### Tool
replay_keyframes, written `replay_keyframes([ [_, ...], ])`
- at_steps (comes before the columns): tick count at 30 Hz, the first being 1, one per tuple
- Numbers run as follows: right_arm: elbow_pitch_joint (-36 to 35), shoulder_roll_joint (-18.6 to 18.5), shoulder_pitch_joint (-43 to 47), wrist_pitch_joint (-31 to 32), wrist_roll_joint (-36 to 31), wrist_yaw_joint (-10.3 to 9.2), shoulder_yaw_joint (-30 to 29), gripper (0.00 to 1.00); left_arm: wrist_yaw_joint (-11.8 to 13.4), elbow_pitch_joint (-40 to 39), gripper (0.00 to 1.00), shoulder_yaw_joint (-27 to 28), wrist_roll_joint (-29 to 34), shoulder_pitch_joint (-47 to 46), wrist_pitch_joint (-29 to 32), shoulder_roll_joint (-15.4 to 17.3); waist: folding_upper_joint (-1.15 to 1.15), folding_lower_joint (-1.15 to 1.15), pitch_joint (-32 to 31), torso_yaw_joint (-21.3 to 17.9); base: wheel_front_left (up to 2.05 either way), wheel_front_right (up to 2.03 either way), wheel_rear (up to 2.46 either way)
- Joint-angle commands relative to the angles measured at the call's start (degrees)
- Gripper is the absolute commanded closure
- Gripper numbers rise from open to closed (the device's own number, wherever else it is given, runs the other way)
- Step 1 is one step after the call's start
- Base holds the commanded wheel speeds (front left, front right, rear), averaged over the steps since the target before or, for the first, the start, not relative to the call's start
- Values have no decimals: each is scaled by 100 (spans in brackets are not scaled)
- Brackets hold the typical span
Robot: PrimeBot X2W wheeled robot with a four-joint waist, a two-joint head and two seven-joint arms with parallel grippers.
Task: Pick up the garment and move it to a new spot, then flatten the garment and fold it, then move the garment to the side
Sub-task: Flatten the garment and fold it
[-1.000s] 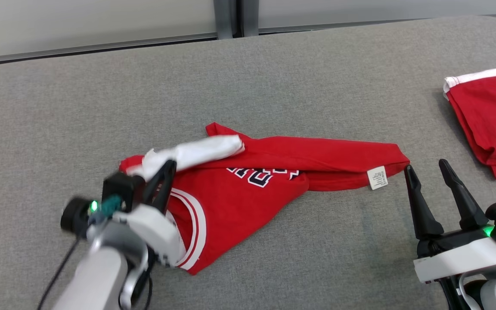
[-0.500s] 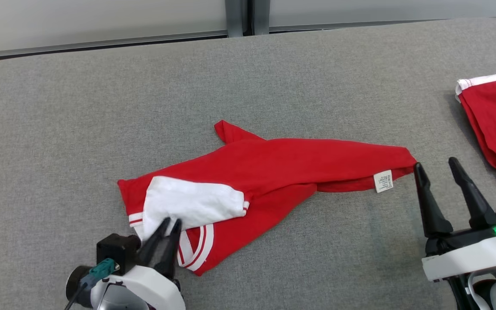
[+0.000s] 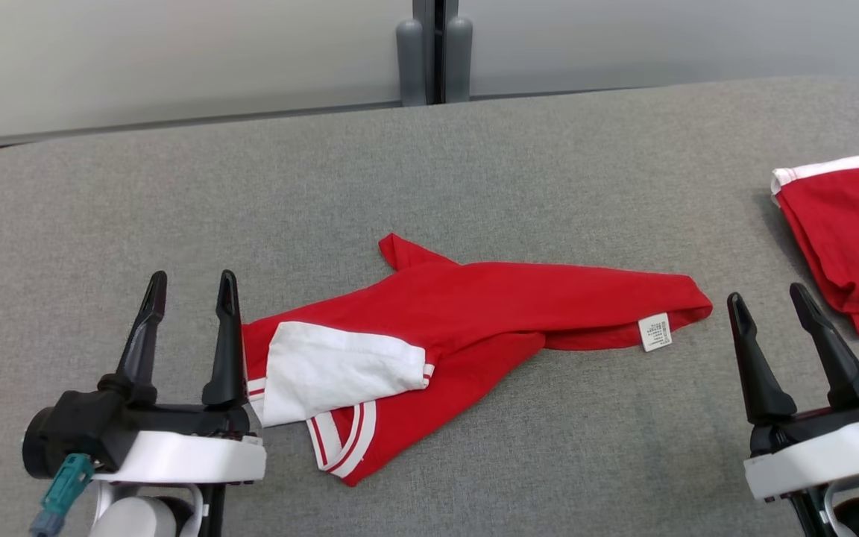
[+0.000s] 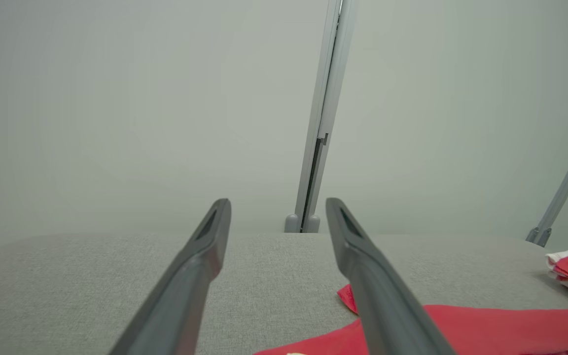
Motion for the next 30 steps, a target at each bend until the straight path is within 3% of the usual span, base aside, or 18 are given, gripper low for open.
replay_keyframes([
  [1,-23,-35,100,22,-30,-3,2,0,20,-20,0,98,71,37,-32,66,0,0,-129,7,0,0,0],
  [10,-65,-58,354,154,-76,-3,86,0,-58,364,0,281,191,517,5,443,0,0,-453,-34,0,0,0],
  [30,-144,-36,392,223,-59,-3,71,0,65,182,0,149,180,637,211,483,0,0,-485,31,0,0,0],
])
